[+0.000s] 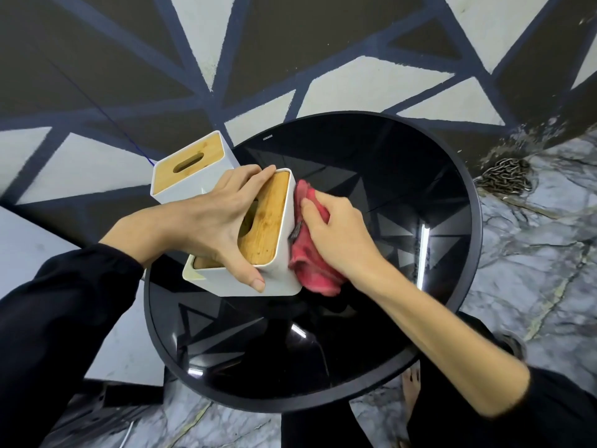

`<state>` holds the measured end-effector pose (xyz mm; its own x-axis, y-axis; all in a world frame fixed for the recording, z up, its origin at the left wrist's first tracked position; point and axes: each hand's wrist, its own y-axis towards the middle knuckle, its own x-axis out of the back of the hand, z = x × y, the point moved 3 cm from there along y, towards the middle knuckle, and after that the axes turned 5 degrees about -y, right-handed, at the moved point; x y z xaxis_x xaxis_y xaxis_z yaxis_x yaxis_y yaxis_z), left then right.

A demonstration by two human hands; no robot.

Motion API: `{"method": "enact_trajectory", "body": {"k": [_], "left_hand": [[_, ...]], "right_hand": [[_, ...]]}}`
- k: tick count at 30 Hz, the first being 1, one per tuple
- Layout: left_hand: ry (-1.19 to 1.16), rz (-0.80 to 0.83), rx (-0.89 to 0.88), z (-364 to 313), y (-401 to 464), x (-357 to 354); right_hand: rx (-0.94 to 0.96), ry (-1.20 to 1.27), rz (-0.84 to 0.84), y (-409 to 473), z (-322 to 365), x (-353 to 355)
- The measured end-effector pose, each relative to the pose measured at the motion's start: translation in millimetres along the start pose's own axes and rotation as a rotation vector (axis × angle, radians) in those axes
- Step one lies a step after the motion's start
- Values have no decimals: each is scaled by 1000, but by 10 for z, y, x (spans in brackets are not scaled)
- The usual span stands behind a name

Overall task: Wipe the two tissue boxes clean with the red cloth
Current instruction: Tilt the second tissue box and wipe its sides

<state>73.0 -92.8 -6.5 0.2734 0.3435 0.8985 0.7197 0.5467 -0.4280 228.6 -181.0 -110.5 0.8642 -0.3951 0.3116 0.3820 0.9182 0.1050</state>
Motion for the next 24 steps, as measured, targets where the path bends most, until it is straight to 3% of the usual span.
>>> {"method": "enact_trajectory", "body": {"k": [6, 13, 17, 24], "left_hand": [[-9, 3, -8, 2, 2, -6], [-26, -4, 8, 1, -19, -14], [-18, -2, 16, -2, -12, -11], [-7, 1, 23, 10, 3, -6]], "right_hand": [[30, 54, 127, -939, 162, -9], [111, -24, -31, -164, 106, -23], [94, -6, -25, 263, 83, 56], [100, -13, 62, -564, 144, 27]]}}
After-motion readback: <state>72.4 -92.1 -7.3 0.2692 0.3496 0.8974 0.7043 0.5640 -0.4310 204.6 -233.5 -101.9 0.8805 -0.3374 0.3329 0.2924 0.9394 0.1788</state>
